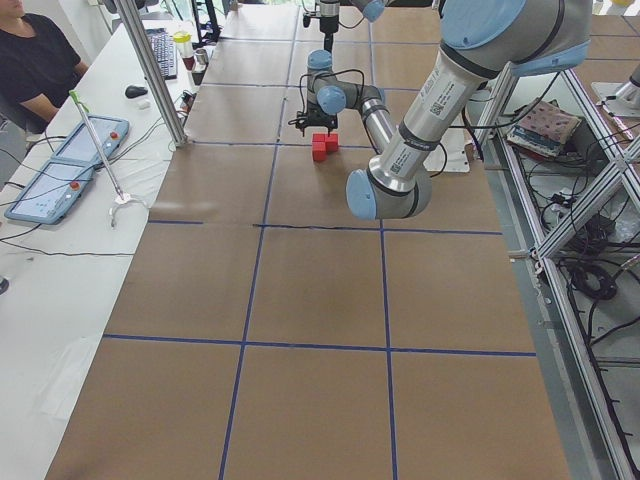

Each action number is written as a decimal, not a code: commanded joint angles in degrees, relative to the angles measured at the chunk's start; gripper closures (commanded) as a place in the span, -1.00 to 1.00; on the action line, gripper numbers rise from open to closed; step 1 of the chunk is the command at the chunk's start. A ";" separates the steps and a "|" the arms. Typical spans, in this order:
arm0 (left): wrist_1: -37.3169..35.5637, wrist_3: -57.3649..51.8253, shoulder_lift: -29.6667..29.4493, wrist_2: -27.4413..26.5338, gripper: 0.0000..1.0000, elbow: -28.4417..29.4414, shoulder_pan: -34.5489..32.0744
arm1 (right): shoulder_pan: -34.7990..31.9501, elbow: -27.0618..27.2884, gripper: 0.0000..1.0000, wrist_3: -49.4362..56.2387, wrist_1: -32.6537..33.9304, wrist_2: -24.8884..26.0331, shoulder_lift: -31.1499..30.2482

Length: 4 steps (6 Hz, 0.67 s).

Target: Form red blocks into L shape at center

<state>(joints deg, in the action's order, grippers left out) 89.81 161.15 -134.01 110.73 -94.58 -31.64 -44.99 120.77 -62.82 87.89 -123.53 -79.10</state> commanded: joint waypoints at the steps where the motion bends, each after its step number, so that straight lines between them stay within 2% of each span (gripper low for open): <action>1: -3.76 -19.62 5.12 3.52 -1.00 -8.81 -3.06 | -5.59 -0.62 -1.00 1.02 0.53 -5.37 -1.91; 2: -3.85 -28.00 9.86 3.87 -1.00 -12.43 -6.12 | -10.07 -2.10 -1.00 1.55 0.62 -8.80 -2.63; 3: -3.85 -39.39 12.52 4.40 -1.00 -14.04 -8.50 | -14.73 -3.51 -1.00 5.04 0.70 -10.05 -4.38; 4: -3.42 -51.43 16.55 8.58 -1.00 -14.49 -14.10 | -20.17 -5.09 -1.00 12.12 0.79 -11.98 -7.79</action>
<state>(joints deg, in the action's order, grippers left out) 86.13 121.28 -121.19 116.33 -108.06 -41.18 -59.91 117.22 -56.47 88.59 -133.58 -84.03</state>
